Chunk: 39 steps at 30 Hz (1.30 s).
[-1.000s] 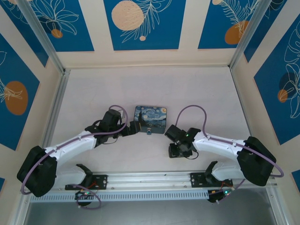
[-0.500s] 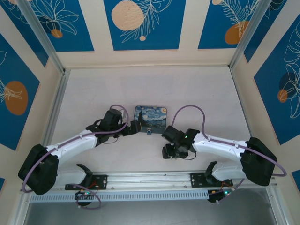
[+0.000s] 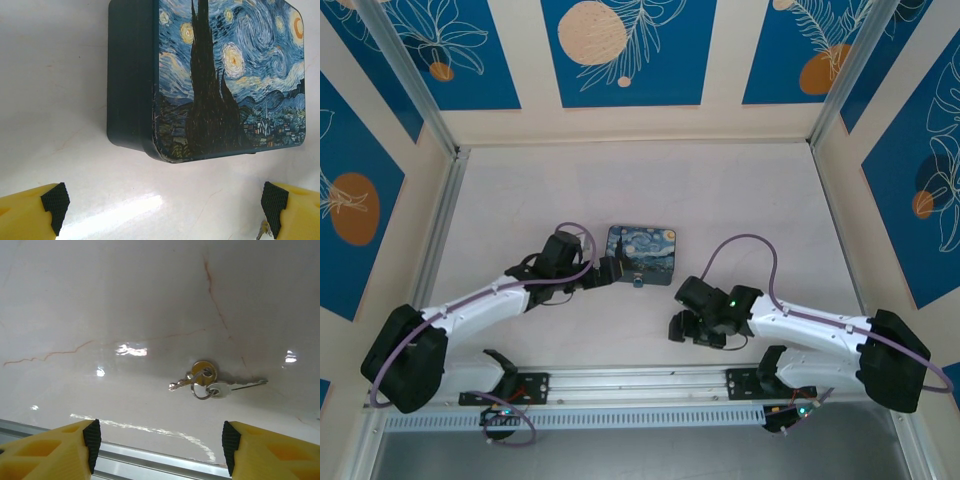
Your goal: Unlock a padlock with a key
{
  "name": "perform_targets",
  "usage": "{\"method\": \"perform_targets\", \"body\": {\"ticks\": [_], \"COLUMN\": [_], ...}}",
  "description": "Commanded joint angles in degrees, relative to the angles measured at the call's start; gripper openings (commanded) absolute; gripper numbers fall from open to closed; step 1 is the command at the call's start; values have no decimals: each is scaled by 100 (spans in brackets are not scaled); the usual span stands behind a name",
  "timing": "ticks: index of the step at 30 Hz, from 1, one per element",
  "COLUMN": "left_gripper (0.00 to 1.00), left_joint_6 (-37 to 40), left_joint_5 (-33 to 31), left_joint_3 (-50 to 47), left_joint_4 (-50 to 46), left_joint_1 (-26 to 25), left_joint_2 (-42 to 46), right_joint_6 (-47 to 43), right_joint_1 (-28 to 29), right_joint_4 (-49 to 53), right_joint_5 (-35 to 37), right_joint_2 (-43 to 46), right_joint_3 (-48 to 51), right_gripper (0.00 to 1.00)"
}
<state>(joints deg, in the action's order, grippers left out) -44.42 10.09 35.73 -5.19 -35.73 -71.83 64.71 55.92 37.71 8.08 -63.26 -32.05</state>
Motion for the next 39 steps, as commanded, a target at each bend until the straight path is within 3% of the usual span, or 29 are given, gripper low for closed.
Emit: {"method": "perform_targets", "body": {"ticks": [1, 13, 24, 35, 39], "left_gripper": [100, 100, 100, 100, 100], "left_joint_6": [153, 191, 189, 191, 182], "left_joint_5": [94, 64, 64, 54, 33], "left_joint_3": [198, 210, 218, 207, 169], "left_joint_4": [50, -32, -52, -50, -68], "left_joint_1": [-57, -51, -50, -50, -52], "left_joint_2": [-41, 29, 33, 20, 85], "right_joint_6": [252, 134, -32, -739, -424], "right_joint_1": [26, -234, -889, -1418, -1352], "right_joint_4": [-123, -347, -695, -979, -578], "right_joint_5": [-89, -173, -436, -552, -249], "right_joint_2": [-88, -444, -432, -748, -531], "right_joint_3": [33, 107, 348, -297, -416], "right_gripper": [67, 68, 68, 67, 65]}}
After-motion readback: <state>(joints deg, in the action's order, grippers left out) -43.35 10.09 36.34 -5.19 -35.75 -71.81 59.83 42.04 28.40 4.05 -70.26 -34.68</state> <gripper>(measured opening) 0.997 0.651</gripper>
